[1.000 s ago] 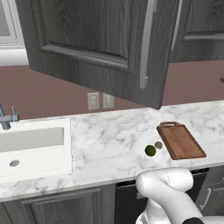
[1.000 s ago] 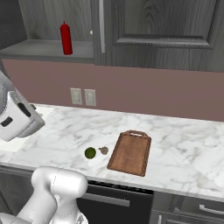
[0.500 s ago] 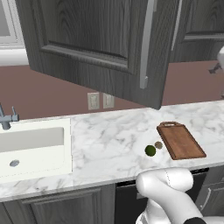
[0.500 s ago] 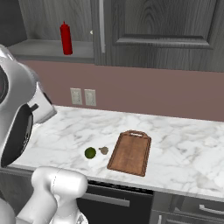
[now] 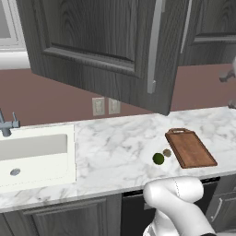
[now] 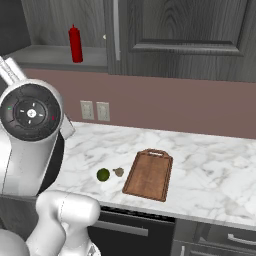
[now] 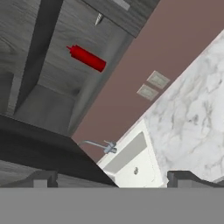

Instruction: Open the cabinet. Place the bowl and condiment on the counter. Then place the lime and garlic on the cutting board.

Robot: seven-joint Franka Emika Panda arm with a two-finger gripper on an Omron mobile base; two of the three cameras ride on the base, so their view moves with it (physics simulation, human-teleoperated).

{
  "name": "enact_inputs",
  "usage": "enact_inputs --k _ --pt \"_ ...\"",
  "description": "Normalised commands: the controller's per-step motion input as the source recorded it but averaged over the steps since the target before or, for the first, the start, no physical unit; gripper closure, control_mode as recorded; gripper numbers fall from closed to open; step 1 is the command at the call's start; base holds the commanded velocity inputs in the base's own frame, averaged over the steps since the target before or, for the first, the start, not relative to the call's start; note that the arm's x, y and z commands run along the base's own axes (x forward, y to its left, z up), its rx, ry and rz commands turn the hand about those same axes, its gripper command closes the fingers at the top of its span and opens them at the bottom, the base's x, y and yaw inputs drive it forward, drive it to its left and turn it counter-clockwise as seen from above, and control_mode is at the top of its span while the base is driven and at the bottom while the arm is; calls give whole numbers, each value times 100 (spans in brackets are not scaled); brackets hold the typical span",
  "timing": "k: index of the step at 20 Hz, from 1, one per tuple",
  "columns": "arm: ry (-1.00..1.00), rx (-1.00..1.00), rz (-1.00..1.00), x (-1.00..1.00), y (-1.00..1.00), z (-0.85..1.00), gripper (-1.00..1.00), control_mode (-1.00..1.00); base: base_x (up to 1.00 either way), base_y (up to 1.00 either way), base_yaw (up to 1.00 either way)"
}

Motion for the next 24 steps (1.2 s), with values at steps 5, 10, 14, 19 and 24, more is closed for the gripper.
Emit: enact_inputs --k 5,10,14,19,24 --pt "0 5 11 11 8 -6 -100 -100 0 0 0" --pt "0 1 5 23 41 0 -100 -100 0 0 0" --pt "2 0 3 27 37 0 -100 -100 0 0 0" --pt "0 6 7 8 4 0 -100 -100 0 0 0" --pt "0 10 4 12 4 0 -100 -100 0 0 0"
